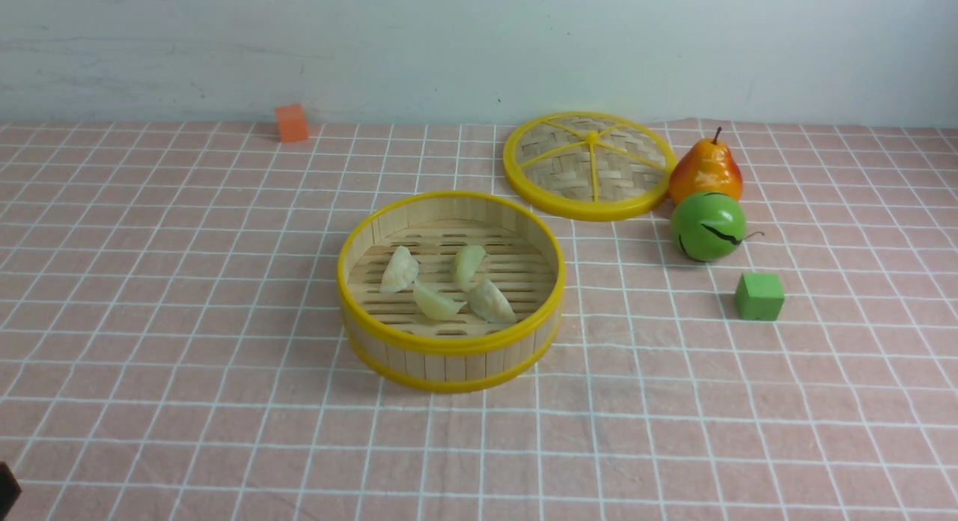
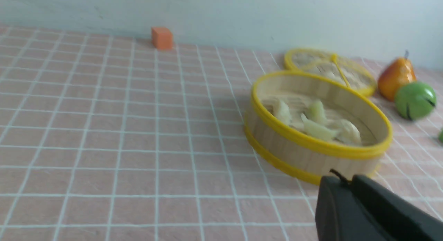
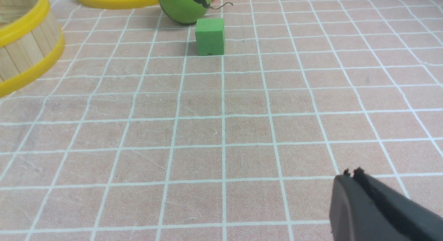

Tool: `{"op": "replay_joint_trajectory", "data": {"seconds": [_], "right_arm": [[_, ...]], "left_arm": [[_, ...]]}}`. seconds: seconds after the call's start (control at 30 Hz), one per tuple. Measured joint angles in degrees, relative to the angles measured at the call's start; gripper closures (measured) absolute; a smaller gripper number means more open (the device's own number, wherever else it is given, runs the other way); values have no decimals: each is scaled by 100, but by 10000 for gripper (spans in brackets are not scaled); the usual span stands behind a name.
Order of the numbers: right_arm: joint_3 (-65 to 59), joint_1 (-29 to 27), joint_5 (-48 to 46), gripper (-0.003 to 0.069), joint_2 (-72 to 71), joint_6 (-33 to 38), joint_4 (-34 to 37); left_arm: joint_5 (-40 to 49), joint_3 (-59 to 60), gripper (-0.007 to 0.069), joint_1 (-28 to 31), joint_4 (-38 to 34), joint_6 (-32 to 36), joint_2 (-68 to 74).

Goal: Put the dumplings into the steamer on the table with the pink tablecloth.

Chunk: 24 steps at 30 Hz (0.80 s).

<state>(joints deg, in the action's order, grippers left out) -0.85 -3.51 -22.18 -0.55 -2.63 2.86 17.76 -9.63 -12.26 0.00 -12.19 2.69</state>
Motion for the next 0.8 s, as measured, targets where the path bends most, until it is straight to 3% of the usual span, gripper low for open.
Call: {"op": "replay_joint_trajectory", "data": {"seconds": [0.07,0.2,0.53,0.8], "right_arm": [[0,0,0,666,0,0,0],[0,0,0,664,0,0,0],[0,0,0,658,0,0,0],[0,0,0,650,0,0,0]], "left_arm": [[-466,481,638,492,-64,0,-255],[-609,1049,638,963,-70,57,-327],[344,1129,638,1084,-70,98,-327],[397,1135,638,1084,-70,98,-327]]}}
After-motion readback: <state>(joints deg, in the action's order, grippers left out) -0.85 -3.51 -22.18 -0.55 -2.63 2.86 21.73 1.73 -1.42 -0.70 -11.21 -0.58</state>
